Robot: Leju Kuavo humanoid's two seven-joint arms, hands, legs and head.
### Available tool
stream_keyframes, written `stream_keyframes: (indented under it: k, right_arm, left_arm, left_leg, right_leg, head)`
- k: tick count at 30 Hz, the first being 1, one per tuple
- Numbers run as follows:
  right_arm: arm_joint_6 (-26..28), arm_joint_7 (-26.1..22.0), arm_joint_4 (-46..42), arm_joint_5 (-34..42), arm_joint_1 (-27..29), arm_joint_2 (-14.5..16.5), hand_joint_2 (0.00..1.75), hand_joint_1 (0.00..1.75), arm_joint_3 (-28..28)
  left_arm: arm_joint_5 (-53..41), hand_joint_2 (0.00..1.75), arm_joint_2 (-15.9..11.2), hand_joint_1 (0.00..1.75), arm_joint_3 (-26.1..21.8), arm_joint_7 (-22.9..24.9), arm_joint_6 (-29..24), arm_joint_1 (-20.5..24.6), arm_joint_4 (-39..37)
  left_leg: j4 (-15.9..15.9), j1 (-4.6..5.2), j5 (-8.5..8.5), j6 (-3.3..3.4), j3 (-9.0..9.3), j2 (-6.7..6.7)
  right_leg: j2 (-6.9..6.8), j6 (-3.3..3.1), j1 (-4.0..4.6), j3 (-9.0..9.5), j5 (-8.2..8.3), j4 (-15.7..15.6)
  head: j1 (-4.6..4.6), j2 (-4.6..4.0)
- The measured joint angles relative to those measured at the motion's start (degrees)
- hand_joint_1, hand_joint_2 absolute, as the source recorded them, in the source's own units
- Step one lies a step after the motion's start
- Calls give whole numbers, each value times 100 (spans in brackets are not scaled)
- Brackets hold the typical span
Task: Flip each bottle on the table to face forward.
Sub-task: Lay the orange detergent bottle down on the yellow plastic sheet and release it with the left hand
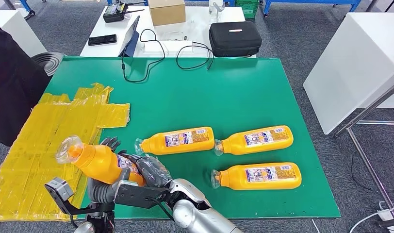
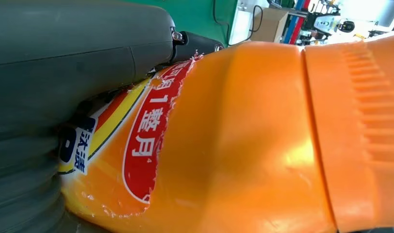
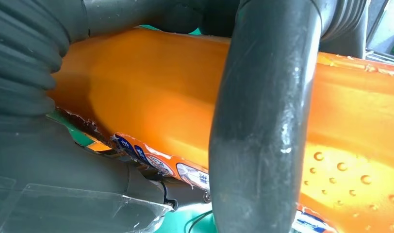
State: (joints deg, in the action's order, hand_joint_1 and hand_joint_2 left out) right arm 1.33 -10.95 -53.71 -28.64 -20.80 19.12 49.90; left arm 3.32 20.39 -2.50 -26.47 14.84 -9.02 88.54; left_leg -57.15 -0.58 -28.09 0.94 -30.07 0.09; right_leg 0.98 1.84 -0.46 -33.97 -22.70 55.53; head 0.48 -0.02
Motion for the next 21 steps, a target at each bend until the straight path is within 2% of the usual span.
stream_keyframes:
  k: [20,21]
  right_arm:
    - [0,-15,-1,-70,2,0,175,175,0]
    - [0,-16,-1,-77,2,0,175,149,0]
  left_arm:
    - [43,175,0,175,-5,-78,1,19,-15]
    - [64,175,0,175,-8,-80,7,18,-16]
  left_leg:
    - [0,0,0,0,0,0]
    - [0,0,0,0,0,0]
  right_leg:
    - [0,0,1,-1,0,0]
    - [0,0,1,-1,0,0]
  head:
    - [0,0]
    - [0,0]
